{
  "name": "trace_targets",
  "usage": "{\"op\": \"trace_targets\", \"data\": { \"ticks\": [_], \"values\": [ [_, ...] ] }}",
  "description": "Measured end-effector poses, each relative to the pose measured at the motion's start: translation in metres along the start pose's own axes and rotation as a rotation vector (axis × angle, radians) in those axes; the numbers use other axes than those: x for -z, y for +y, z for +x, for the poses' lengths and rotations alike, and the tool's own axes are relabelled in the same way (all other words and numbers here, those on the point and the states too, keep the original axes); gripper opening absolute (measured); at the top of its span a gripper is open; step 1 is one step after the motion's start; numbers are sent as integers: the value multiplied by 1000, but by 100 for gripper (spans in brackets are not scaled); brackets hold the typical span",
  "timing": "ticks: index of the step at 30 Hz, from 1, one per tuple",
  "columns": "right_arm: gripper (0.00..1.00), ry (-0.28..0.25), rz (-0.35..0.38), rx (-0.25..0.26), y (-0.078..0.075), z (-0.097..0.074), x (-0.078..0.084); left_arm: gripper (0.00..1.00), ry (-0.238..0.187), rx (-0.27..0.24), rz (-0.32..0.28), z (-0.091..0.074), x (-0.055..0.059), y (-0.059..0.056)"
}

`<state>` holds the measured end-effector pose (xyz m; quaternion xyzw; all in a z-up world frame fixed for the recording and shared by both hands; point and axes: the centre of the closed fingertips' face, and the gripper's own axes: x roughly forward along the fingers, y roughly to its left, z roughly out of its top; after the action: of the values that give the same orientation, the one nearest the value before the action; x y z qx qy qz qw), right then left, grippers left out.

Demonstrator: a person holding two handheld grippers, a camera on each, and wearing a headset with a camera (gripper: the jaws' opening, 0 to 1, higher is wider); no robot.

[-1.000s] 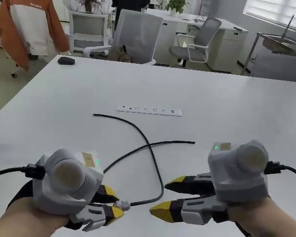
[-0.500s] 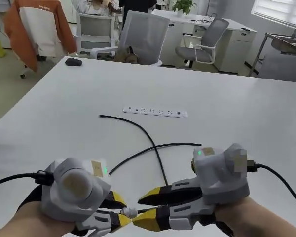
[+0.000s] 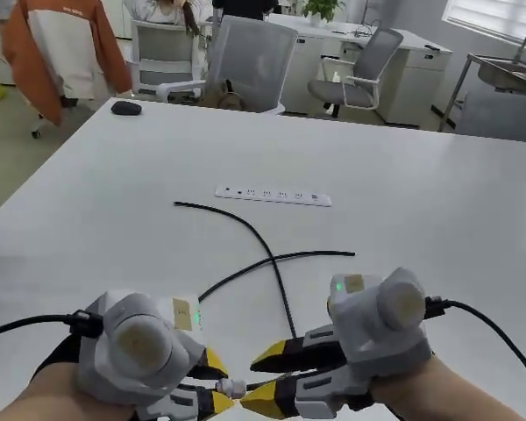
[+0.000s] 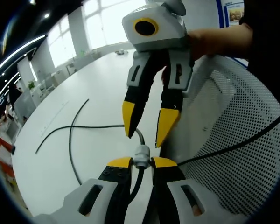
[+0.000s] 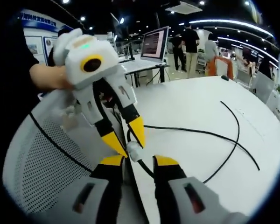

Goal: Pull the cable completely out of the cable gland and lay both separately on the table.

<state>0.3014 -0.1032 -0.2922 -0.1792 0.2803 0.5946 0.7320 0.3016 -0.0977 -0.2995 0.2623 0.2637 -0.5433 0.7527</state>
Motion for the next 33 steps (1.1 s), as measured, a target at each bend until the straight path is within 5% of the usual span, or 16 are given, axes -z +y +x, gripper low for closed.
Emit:
{"op": "trace_targets", "data": {
  "ticks": [8, 15, 18, 33],
  "values": [
    [18, 82, -80, -9, 7, 8, 13, 18, -16, 34, 13, 2, -4, -9],
    [17, 98, -115, -25, 13, 9, 17, 18, -18, 45, 52, 5, -8, -16],
    [16, 109, -188, -16, 15, 10, 16, 17, -14, 48, 66, 6, -8, -17],
    [11, 141, -259, -27, 18, 13, 21, 17, -14, 69, 37, 7, -7, -19]
  ]
}}
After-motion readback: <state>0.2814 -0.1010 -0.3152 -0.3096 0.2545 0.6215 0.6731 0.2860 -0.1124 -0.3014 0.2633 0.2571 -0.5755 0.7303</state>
